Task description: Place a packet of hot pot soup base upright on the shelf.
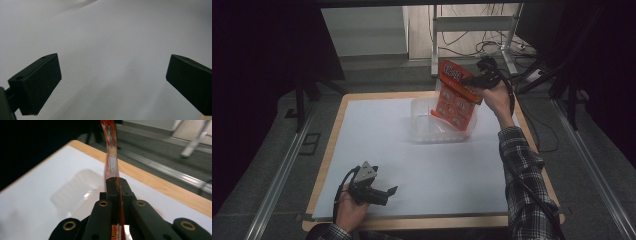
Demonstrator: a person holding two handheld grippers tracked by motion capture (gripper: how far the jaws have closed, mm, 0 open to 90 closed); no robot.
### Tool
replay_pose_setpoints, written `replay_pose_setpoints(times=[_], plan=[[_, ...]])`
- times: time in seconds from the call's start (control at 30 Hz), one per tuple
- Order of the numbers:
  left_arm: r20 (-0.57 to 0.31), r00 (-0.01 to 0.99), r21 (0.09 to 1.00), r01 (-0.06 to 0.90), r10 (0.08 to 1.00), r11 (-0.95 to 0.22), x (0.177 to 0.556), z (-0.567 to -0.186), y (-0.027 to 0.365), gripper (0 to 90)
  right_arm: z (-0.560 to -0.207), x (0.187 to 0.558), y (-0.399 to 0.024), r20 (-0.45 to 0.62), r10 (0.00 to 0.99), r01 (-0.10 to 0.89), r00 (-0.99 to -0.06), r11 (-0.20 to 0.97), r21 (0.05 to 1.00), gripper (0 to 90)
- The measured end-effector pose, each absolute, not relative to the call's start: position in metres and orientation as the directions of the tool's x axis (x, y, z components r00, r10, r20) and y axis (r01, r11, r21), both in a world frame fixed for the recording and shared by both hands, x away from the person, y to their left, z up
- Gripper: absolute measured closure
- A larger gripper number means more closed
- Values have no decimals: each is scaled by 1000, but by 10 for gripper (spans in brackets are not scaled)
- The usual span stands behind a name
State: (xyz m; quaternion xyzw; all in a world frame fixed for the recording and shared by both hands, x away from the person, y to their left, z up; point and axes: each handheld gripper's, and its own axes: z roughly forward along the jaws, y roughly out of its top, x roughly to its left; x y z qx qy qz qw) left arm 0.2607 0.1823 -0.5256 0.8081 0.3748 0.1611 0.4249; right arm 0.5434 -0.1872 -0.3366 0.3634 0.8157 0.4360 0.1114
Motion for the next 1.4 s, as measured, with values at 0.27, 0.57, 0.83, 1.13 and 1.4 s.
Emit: replay_pose_setpoints(times=[0.27, 0.57, 0.83, 1.13, 1.4], plan=[[-55, 668, 805, 470, 742, -363, 261, -526, 182, 0, -348, 554, -202, 78, 783, 522, -617, 333, 785, 842], [-53, 668, 804, 470, 742, -365, 260, -526, 181, 0, -342, 553, -197, 59, 776, 498, -629, 343, 796, 524], [-48, 673, 813, 456, 738, -363, 259, -525, 180, 0, -335, 549, -196, 9, 781, 460, -625, 359, 812, 295], [-50, 668, 800, 471, 742, -371, 258, -522, 178, 6, -326, 537, -199, -19, 762, 424, -647, 380, 822, 169], [-37, 668, 793, 472, 743, -385, 257, -522, 176, 16, -325, 530, -204, -21, 750, 429, -662, 401, 809, 67]])
